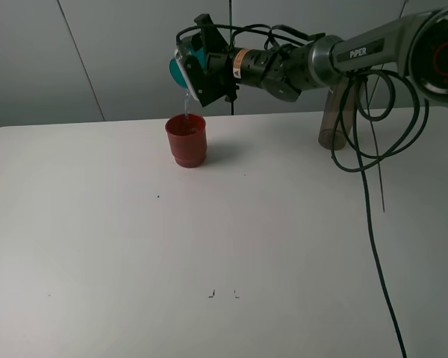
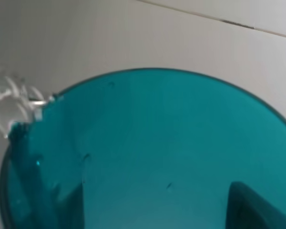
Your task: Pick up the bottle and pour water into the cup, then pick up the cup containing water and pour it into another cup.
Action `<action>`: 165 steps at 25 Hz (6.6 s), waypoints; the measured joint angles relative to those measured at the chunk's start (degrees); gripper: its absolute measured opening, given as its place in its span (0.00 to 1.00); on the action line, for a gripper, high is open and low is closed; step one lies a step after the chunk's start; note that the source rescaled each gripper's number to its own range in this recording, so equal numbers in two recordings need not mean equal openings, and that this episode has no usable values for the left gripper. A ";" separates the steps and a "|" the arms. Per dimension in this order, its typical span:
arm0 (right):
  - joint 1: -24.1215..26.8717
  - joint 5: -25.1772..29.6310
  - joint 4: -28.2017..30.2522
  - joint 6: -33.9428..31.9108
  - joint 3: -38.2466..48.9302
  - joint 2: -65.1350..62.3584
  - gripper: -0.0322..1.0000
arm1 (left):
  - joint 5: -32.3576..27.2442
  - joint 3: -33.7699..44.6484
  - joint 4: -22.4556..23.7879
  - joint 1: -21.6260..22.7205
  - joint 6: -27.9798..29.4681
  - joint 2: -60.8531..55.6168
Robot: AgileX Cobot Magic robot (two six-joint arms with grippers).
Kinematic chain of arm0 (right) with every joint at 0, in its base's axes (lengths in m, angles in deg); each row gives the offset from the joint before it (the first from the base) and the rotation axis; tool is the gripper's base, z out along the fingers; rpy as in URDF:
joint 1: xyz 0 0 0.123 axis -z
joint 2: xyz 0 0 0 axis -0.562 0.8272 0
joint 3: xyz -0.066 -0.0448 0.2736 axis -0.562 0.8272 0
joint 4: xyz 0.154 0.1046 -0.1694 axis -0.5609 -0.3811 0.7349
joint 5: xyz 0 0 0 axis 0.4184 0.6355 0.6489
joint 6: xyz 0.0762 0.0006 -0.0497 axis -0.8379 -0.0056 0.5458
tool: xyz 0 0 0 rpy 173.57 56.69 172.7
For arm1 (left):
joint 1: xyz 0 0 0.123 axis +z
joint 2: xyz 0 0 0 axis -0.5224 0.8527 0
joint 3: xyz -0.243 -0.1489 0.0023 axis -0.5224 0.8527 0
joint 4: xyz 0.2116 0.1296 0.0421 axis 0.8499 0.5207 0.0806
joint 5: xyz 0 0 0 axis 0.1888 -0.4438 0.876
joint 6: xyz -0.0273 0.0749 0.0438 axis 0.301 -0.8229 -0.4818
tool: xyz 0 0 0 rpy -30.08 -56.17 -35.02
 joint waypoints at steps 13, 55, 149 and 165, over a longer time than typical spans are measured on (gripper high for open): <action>0.00 -0.54 -0.94 3.38 -0.12 0.00 0.10 | 0.00 0.00 0.00 0.00 0.00 0.00; 2.85 16.63 -19.00 -70.15 33.63 -24.03 0.10 | 0.00 0.00 0.00 0.00 0.00 0.00; 11.65 14.45 -20.63 -76.46 68.72 -49.13 1.00 | 0.00 0.00 0.00 0.00 0.00 0.00; 11.65 66.97 -26.77 -76.56 66.31 -99.36 1.00 | 0.00 0.00 0.00 0.00 0.00 0.00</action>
